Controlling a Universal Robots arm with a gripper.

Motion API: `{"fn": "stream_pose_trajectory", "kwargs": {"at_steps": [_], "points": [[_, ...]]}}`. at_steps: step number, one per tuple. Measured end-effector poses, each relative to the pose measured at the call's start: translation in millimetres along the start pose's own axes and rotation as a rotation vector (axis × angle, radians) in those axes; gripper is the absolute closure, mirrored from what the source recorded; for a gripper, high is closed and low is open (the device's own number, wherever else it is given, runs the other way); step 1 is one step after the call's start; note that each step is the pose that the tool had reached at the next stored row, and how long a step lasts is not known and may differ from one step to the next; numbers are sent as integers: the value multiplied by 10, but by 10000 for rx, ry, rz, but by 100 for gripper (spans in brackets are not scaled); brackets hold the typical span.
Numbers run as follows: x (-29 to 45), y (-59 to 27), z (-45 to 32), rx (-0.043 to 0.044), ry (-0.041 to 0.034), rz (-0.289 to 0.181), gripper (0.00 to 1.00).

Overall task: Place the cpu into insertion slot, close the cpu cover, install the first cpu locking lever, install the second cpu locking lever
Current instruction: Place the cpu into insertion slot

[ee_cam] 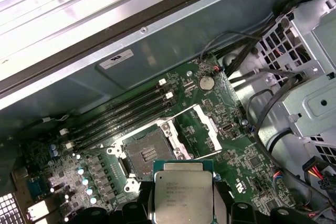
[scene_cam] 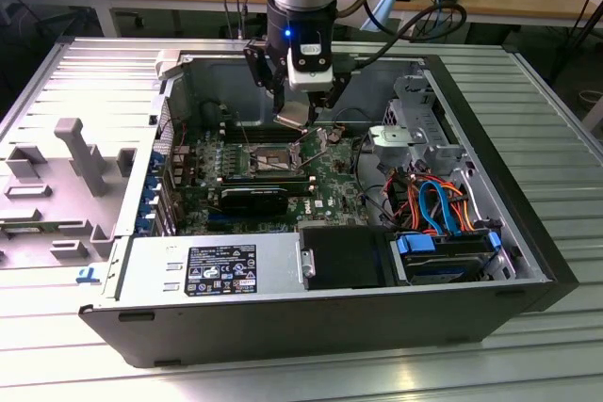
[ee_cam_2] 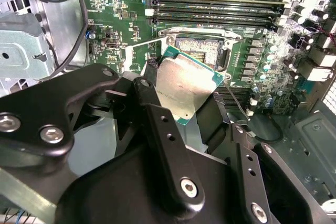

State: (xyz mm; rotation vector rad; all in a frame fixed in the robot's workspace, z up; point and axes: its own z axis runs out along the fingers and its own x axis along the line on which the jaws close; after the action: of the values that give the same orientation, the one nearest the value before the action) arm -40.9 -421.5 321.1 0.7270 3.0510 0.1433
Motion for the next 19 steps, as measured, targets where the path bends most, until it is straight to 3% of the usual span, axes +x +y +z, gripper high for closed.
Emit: {"fn": "stream_pose_trajectory", "kwargs": {"at_steps": [19], "points": [[0,-1,12,-7,-32,354,46]]}}
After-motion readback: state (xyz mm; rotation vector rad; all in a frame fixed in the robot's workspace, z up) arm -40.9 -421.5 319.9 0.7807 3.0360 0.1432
